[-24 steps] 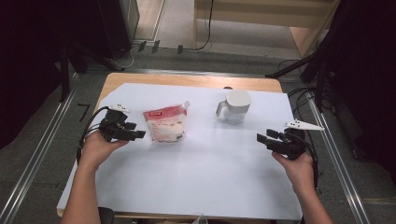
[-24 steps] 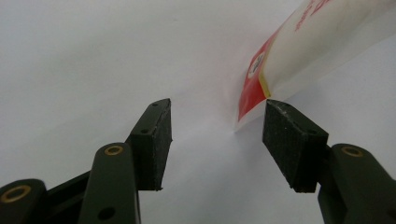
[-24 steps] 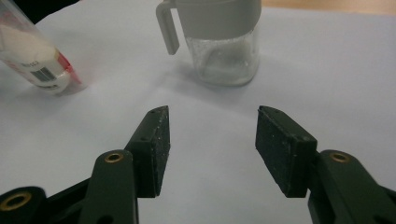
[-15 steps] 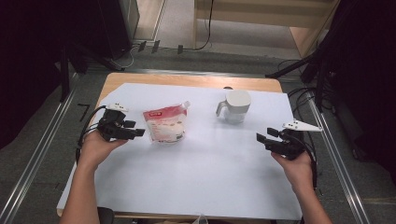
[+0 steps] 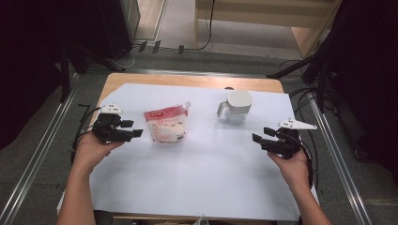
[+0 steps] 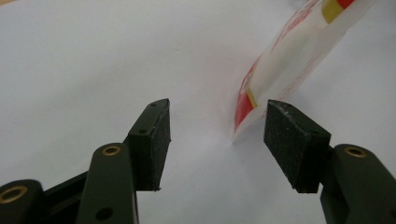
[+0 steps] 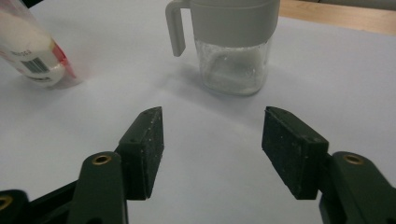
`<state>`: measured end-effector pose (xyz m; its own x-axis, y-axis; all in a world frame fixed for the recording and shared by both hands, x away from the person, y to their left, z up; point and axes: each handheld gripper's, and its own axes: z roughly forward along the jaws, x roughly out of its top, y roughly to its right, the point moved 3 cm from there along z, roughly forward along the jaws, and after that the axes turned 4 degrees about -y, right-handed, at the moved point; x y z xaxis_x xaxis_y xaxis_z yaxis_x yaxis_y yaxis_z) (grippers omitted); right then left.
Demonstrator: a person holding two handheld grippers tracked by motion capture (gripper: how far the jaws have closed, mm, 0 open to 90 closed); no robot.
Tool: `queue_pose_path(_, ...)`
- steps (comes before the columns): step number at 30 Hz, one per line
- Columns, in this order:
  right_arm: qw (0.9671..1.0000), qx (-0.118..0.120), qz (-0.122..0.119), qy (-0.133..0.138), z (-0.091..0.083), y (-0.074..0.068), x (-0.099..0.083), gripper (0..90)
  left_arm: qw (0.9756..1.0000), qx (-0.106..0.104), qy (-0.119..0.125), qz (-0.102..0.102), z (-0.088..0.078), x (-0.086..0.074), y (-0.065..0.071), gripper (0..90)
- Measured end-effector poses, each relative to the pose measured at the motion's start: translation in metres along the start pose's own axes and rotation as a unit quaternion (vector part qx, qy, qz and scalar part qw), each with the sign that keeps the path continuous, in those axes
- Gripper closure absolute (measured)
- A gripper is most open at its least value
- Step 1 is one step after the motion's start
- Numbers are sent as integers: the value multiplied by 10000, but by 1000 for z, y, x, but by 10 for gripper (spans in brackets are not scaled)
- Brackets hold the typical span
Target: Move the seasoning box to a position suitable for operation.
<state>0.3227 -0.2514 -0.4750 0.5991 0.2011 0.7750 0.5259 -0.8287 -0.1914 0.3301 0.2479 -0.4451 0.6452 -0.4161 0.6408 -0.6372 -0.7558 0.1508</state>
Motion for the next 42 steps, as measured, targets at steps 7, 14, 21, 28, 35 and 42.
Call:
queue_pose_path(7, 10000, -17, 39, -10, 8, -1, 5, 313, 9996, -186, -59, 183, -3, 7, 12, 420)
queue_pose_path(14, 9993, -326, 151, 32, 16, -1, 13, 165, 9996, -214, 150, 136, -13, 5, 13, 415)
queue_pose_path(21, 9996, -142, 235, 19, 18, -1, 20, 74, 9998, 78, -85, 150, -12, -3, 6, 420)
queue_pose_path(28, 9995, -269, 111, 111, 25, 1, 36, 8, 9999, 43, -94, 58, -11, -7, 4, 419)
queue_pose_path(35, 9989, -453, -75, 17, 41, -1, 46, 38, 10000, 53, 43, 45, -12, -5, 2, 416)
queue_pose_path(42, 9987, -506, 10, 27, 58, -3, 48, 79, 10000, 57, 3, 23, -12, -7, -1, 416)
